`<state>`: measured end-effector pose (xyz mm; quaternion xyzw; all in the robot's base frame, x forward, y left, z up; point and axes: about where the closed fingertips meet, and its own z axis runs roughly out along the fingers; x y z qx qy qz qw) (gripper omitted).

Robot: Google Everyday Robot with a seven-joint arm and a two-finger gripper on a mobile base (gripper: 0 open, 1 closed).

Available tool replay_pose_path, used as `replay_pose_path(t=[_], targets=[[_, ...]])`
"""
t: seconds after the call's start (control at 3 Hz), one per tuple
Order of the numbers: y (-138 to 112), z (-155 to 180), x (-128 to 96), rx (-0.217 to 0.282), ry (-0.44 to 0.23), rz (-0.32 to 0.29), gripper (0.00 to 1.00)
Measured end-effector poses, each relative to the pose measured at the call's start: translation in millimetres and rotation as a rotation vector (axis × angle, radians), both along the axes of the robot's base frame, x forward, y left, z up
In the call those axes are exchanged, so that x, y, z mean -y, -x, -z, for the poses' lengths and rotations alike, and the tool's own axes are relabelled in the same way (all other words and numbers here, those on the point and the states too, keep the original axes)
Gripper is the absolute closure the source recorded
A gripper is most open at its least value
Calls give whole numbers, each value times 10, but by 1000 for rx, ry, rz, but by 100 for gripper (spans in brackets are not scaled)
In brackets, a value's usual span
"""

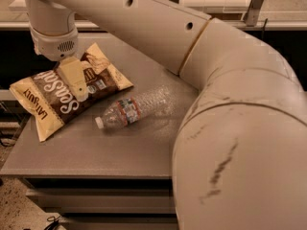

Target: Pick brown chip bag

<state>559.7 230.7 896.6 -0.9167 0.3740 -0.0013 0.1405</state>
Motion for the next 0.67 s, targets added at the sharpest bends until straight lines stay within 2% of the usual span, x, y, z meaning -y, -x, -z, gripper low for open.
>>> replay_pose_path(t=[0.33, 0.67], targets=[[-181, 106, -29, -11, 1, 12, 0], [-284, 203, -50, -26, -3, 13, 17]])
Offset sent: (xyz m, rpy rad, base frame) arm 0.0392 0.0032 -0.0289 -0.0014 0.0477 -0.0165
